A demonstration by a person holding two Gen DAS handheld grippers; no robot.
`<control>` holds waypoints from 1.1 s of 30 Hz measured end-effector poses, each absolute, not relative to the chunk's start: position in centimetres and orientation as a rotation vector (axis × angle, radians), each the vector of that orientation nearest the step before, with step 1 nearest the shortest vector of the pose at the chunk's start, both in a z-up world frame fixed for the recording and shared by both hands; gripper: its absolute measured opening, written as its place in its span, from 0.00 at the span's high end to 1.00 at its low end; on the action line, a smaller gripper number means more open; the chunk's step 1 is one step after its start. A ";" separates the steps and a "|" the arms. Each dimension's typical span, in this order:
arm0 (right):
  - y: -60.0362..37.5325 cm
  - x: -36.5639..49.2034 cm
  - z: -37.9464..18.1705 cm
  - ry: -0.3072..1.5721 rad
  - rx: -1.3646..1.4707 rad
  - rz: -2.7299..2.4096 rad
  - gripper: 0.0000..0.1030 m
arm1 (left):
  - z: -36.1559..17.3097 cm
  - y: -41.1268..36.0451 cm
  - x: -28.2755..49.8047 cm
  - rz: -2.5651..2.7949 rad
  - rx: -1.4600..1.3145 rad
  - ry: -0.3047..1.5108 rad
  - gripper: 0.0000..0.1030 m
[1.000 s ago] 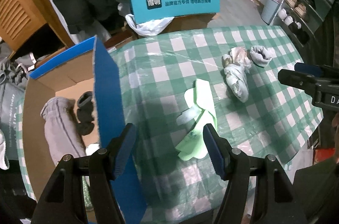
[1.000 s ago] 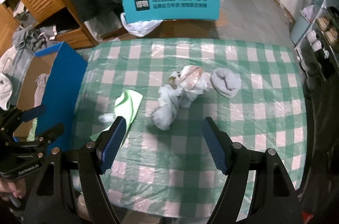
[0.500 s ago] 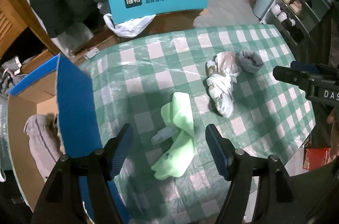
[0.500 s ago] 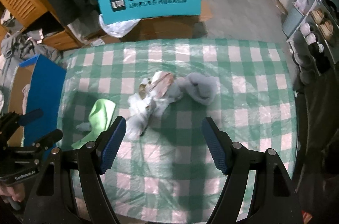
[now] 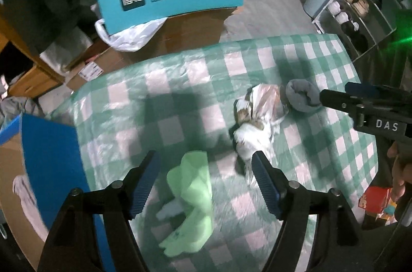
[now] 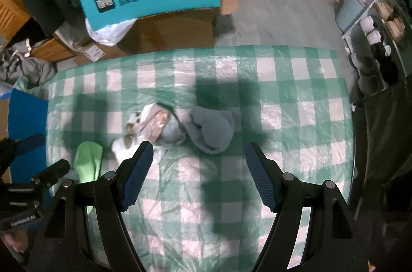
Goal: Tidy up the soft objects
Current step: 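Move both tools toward the white plastic-wrapped bundle and grey sock, then grasp the white plastic-wrapped bundle with the left tool while the right tool grasps the grey sock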
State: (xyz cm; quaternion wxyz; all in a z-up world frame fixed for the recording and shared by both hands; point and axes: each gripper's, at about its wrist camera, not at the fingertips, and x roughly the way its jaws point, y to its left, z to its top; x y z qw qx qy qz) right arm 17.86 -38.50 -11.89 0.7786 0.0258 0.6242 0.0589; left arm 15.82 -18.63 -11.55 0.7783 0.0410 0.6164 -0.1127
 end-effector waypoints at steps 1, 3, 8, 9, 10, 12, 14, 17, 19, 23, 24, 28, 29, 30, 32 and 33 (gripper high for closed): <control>-38.6 18.2 -12.3 1.357 0.060 0.128 0.28 | -11.9 -18.9 16.2 -0.248 0.094 1.342 0.27; -38.9 18.8 -13.2 1.371 0.065 0.125 0.28 | -12.7 -19.4 16.8 -0.258 0.103 1.356 0.27; -39.1 20.0 -15.1 1.391 0.100 0.146 0.28 | -14.5 -20.0 18.2 -0.281 0.089 1.391 0.27; -39.1 20.2 -15.6 1.399 0.104 0.147 0.28 | -14.8 -20.1 18.4 -0.282 0.085 1.395 0.27; -38.9 20.4 -15.9 1.404 0.102 0.146 0.28 | -15.1 -20.1 18.6 -0.282 0.080 1.399 0.27; -38.8 20.5 -16.6 1.414 0.093 0.152 0.28 | -15.6 -20.1 18.9 -0.283 0.064 1.410 0.27; -38.7 20.7 -17.2 1.423 0.081 0.144 0.28 | -16.0 -20.2 19.1 -0.286 0.054 1.419 0.27; -38.6 20.8 -17.8 1.425 0.071 0.148 0.28 | -16.4 -20.8 19.3 -0.301 0.058 1.428 0.27; -38.5 20.9 -18.1 1.430 0.056 0.145 0.28 | -16.6 -21.1 19.5 -0.311 0.071 1.430 0.27; -38.2 21.0 -18.8 1.444 0.035 0.142 0.28 | -17.0 -21.9 19.6 -0.329 0.089 1.437 0.27; -38.1 21.0 -19.0 1.450 0.030 0.145 0.28 | -17.1 -22.0 19.6 -0.331 0.090 1.441 0.27; -38.3 20.8 -19.6 1.475 0.032 0.147 0.54 | -17.5 -22.9 19.6 -0.341 0.081 1.451 0.27; -38.4 20.7 -19.6 1.479 0.043 0.148 0.58 | -17.5 -23.1 19.5 -0.346 0.080 1.452 0.26; -38.7 20.5 -19.6 1.477 0.054 0.148 0.60 | -17.6 -23.5 19.5 -0.354 0.082 1.454 0.26; -39.1 20.3 -19.3 1.465 0.064 0.147 0.66 | -17.9 -24.4 19.3 -0.375 0.104 1.458 0.24; -39.3 20.2 -19.2 1.460 0.063 0.143 0.67 | -18.0 -24.8 19.2 -0.380 0.118 1.458 0.24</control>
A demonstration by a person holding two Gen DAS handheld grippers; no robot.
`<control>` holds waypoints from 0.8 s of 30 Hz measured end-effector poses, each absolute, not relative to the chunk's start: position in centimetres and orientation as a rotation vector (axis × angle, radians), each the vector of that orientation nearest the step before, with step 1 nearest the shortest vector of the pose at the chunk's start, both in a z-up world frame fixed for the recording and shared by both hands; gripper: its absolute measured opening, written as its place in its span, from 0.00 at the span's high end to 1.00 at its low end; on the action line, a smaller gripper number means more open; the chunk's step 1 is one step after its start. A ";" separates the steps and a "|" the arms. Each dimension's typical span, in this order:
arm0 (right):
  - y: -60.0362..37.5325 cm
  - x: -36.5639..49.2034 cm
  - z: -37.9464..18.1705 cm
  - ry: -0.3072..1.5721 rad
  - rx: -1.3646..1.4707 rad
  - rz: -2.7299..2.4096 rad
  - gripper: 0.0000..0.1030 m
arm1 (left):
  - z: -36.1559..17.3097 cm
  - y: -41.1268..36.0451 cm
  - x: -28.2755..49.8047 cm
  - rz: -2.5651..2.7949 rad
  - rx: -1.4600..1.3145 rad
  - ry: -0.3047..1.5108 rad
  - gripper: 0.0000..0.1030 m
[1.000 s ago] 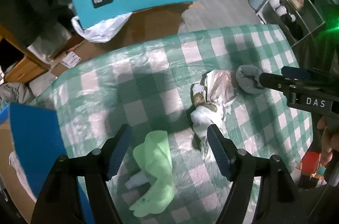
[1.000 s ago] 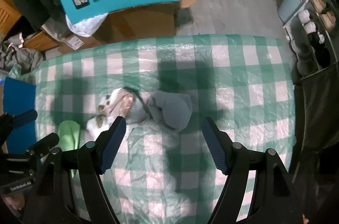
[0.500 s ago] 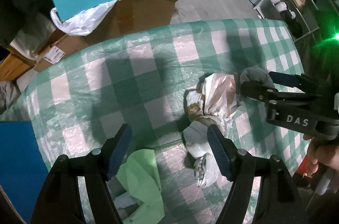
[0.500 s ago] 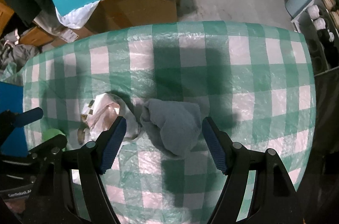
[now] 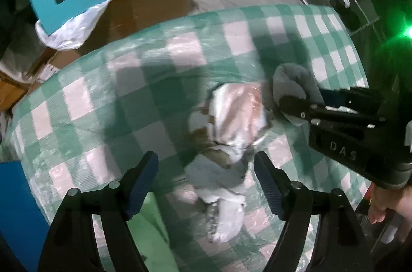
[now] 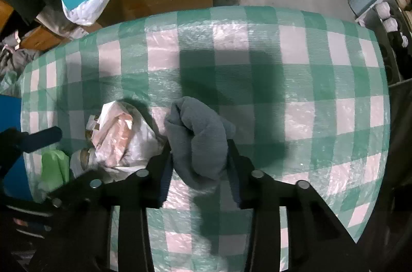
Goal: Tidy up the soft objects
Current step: 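Grasp the white plastic-wrapped bundle with the left tool while the right tool grasps the grey sock, then lift the white bundle with the left tool while the right tool carries the grey sock to the box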
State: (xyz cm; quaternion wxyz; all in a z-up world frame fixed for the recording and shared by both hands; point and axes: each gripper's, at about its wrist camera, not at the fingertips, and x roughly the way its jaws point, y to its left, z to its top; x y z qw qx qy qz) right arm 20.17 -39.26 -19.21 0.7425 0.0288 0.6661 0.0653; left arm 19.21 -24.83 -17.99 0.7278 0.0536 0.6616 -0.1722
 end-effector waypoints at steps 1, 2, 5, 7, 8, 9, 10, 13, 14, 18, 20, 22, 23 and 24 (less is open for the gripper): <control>-39.4 20.1 -19.1 1.457 0.063 0.137 0.69 | -18.2 -25.1 19.1 -0.381 0.132 1.459 0.24; -39.7 20.0 -19.0 1.453 0.069 0.131 0.70 | -18.4 -25.4 19.1 -0.381 0.143 1.462 0.24; -40.2 19.8 -18.8 1.444 0.085 0.124 0.71 | -19.2 -25.8 18.8 -0.381 0.160 1.475 0.24; -40.4 19.5 -18.7 1.441 0.095 0.119 0.71 | -19.6 -25.8 18.8 -0.383 0.162 1.477 0.24; -40.4 19.5 -18.6 1.439 0.098 0.118 0.71 | -19.7 -25.8 18.8 -0.386 0.163 1.473 0.24; -40.4 19.4 -18.5 1.437 0.100 0.116 0.71 | -19.8 -25.9 18.7 -0.386 0.167 1.466 0.24; -40.4 19.3 -18.3 1.431 0.101 0.116 0.71 | -19.9 -26.0 18.7 -0.384 0.170 1.462 0.29; -40.3 18.8 -17.9 1.426 0.103 0.121 0.71 | -20.0 -26.1 18.7 -0.372 0.180 1.444 0.43; -40.3 18.7 -17.9 1.427 0.102 0.121 0.71 | -19.9 -26.1 18.6 -0.376 0.178 1.440 0.52; -40.5 18.0 -17.5 1.416 0.111 0.116 0.71 | -19.8 -26.1 18.4 -0.386 0.161 1.438 0.55; -40.7 17.6 -17.4 1.415 0.116 0.113 0.71 | -19.5 -25.8 18.3 -0.384 0.166 1.426 0.56; -40.8 17.3 -17.2 1.409 0.115 0.111 0.71 | -19.0 -25.7 17.8 -0.384 0.169 1.414 0.57; -40.8 17.2 -17.0 1.408 0.116 0.110 0.71 | -18.6 -25.6 17.5 -0.384 0.169 1.410 0.57; -40.9 17.0 -16.8 1.405 0.117 0.109 0.71 | -18.3 -25.7 17.3 -0.384 0.171 1.403 0.57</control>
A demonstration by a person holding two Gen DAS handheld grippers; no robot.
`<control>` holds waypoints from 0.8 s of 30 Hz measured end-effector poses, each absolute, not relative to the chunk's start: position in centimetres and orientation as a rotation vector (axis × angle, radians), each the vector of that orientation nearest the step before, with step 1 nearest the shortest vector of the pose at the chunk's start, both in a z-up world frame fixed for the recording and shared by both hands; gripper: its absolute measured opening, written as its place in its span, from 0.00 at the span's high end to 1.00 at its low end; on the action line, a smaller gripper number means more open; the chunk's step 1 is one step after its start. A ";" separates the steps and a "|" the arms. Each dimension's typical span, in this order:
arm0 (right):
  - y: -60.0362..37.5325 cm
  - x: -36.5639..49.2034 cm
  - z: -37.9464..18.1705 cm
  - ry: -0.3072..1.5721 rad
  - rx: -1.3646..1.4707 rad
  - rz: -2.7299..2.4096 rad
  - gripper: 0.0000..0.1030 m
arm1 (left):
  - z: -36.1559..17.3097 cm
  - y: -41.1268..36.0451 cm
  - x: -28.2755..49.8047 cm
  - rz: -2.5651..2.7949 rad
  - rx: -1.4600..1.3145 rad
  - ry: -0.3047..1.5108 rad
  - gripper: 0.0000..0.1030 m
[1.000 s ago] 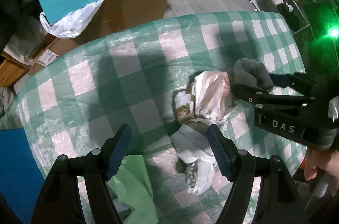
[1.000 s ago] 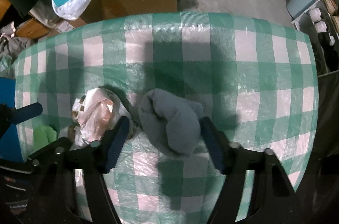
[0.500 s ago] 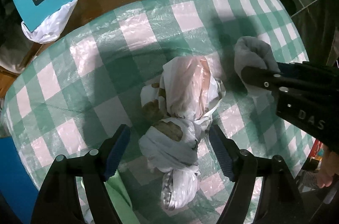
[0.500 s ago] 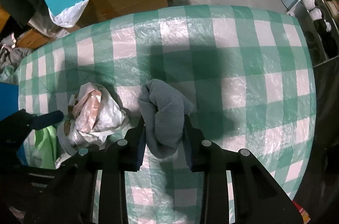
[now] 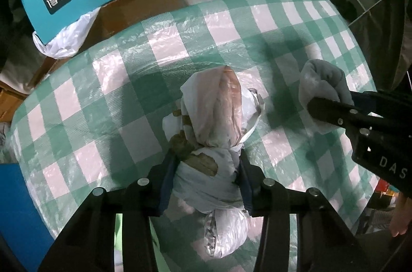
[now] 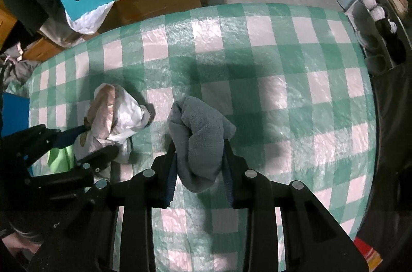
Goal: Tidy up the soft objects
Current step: 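Lift the white bundle with the left tool while the right tool carries the grey sock to the box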
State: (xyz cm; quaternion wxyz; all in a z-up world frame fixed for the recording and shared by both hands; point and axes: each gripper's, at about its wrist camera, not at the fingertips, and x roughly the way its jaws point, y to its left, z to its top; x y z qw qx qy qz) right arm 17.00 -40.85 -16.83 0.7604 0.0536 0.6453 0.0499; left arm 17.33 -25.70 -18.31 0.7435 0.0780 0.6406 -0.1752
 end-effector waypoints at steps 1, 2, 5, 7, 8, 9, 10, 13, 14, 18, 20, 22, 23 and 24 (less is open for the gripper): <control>-40.9 16.8 -16.5 1.400 0.118 0.109 0.71 | -17.9 -25.7 17.1 -0.383 0.177 1.393 0.57; -40.8 16.7 -16.3 1.395 0.117 0.111 0.71 | -17.7 -25.7 16.9 -0.381 0.185 1.385 0.57; -40.4 16.4 -15.3 1.375 0.100 0.116 0.71 | -16.5 -25.6 16.4 -0.372 0.216 1.355 0.57; -40.2 16.0 -14.7 1.363 0.092 0.123 0.71 | -15.7 -25.4 15.9 -0.368 0.225 1.340 0.57; -40.1 15.8 -14.4 1.361 0.090 0.124 0.71 | -15.3 -25.1 15.7 -0.367 0.225 1.335 0.57; -40.0 15.6 -14.0 1.356 0.089 0.127 0.71 | -15.1 -24.8 15.5 -0.364 0.224 1.331 0.57; -39.9 15.5 -13.7 1.352 0.086 0.131 0.71 | -14.8 -24.7 15.3 -0.362 0.223 1.327 0.57; -39.3 15.1 -12.6 1.331 0.063 0.141 0.71 | -13.5 -24.6 14.7 -0.352 0.232 1.309 0.57; -39.2 15.0 -12.2 1.323 0.060 0.147 0.71 | -13.1 -24.5 14.6 -0.347 0.241 1.301 0.57; -38.7 14.4 -10.7 1.299 0.051 0.164 0.71 | -10.8 -24.3 13.5 -0.339 0.248 1.265 0.57; -38.5 14.0 -9.8 1.284 0.052 0.176 0.71 | -9.9 -24.1 13.1 -0.334 0.241 1.250 0.57; -38.1 13.7 -9.0 1.269 0.048 0.185 0.71 | -8.9 -23.6 12.8 -0.328 0.237 1.232 0.57; -37.9 13.5 -8.7 1.262 0.047 0.190 0.71 | -8.4 -23.5 12.5 -0.325 0.238 1.223 0.57; -37.6 13.2 -8.2 1.253 0.045 0.197 0.71 | -7.8 -23.4 12.1 -0.321 0.241 1.211 0.57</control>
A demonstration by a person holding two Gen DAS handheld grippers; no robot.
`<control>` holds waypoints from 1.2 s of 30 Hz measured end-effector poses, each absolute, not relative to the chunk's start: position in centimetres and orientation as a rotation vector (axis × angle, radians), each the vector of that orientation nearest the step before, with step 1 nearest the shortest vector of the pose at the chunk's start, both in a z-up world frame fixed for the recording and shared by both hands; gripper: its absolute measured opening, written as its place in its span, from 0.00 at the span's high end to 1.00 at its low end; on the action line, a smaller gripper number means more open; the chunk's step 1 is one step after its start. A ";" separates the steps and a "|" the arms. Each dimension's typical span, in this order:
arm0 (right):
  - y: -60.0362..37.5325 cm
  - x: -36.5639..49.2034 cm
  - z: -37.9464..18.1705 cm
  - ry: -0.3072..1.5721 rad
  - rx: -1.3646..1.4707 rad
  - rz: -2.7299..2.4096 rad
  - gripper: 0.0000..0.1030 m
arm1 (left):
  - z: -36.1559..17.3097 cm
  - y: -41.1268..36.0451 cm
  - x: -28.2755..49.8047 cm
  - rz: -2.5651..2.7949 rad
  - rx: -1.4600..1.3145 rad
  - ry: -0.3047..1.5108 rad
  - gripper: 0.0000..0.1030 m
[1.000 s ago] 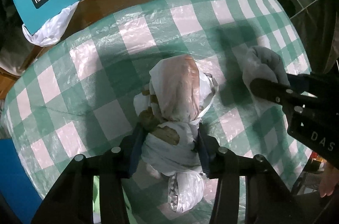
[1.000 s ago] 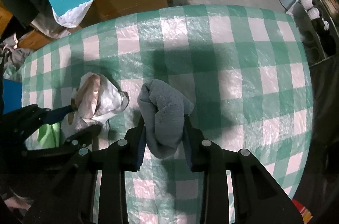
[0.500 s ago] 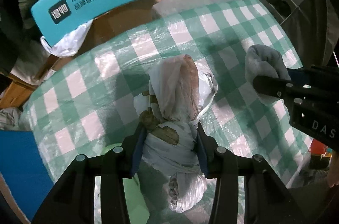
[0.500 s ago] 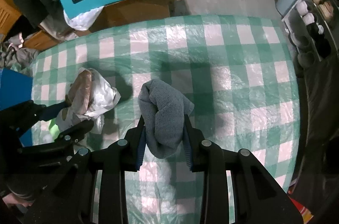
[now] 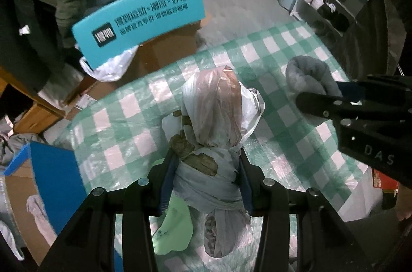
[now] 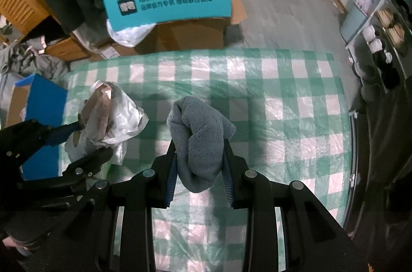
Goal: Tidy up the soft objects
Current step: 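Lift the white bundle with the left tool while the right tool carries the grey sock to the box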
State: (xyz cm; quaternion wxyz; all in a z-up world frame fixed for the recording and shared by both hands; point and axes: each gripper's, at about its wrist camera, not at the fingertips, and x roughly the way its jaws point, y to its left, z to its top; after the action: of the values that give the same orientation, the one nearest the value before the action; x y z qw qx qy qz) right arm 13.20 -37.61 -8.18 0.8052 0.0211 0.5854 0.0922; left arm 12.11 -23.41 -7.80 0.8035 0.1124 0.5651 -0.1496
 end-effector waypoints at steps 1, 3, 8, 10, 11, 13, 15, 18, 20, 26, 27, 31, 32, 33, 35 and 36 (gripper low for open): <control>-37.3 13.1 -7.9 1.249 0.043 0.203 0.71 | -7.4 -23.3 11.8 -0.319 0.244 1.202 0.57; -36.6 12.7 -7.1 1.236 0.035 0.217 0.71 | -6.5 -23.1 11.1 -0.318 0.250 1.184 0.57; -35.0 12.0 -5.4 1.202 0.026 0.256 0.71 | -5.0 -22.1 9.5 -0.304 0.250 1.155 0.57; -34.1 11.8 -4.8 1.192 0.017 0.275 0.71 | -4.6 -21.4 8.9 -0.296 0.248 1.146 0.57; -33.7 11.6 -4.5 1.187 0.011 0.283 0.71 | -4.4 -21.0 8.6 -0.293 0.247 1.143 0.57; -32.7 11.3 -3.9 1.172 -0.002 0.306 0.71 | -4.1 -20.1 8.1 -0.282 0.245 1.139 0.57; -31.8 11.0 -3.5 1.162 -0.013 0.326 0.71 | -3.8 -19.0 7.6 -0.268 0.237 1.136 0.57; -30.2 10.2 -2.5 1.142 -0.034 0.363 0.71 | -3.3 -17.5 7.1 -0.247 0.227 1.130 0.57; -29.3 9.9 -2.0 1.132 -0.042 0.382 0.71 | -2.8 -16.6 6.7 -0.235 0.219 1.122 0.57; -26.6 8.8 -0.2 1.094 -0.075 0.437 0.71 | -1.6 -14.3 5.7 -0.222 0.192 1.101 0.57; -26.2 8.6 0.1 1.089 -0.078 0.445 0.71 | -1.4 -13.9 5.5 -0.220 0.187 1.097 0.57; -24.9 8.1 0.8 1.072 -0.087 0.470 0.71 | -0.8 -12.2 4.7 -0.207 0.176 1.083 0.57; -24.6 8.0 0.9 1.069 -0.089 0.477 0.71 | -0.7 -11.8 4.6 -0.203 0.174 1.080 0.57; -24.2 7.9 1.1 1.069 -0.091 0.482 0.71 | -0.6 -11.3 4.5 -0.196 0.168 1.077 0.57; -23.6 7.7 1.2 1.066 -0.096 0.491 0.71 | -0.4 -10.3 4.3 -0.188 0.154 1.075 0.57; -23.3 7.7 1.3 1.066 -0.099 0.494 0.71 | -0.4 -9.8 4.2 -0.183 0.149 1.074 0.57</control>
State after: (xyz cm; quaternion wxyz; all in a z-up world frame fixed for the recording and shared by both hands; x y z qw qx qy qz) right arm 7.70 -23.33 1.25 0.8313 -0.0465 0.5025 0.2331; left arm 4.17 -9.81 -0.37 0.8526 0.0709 0.5104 -0.0871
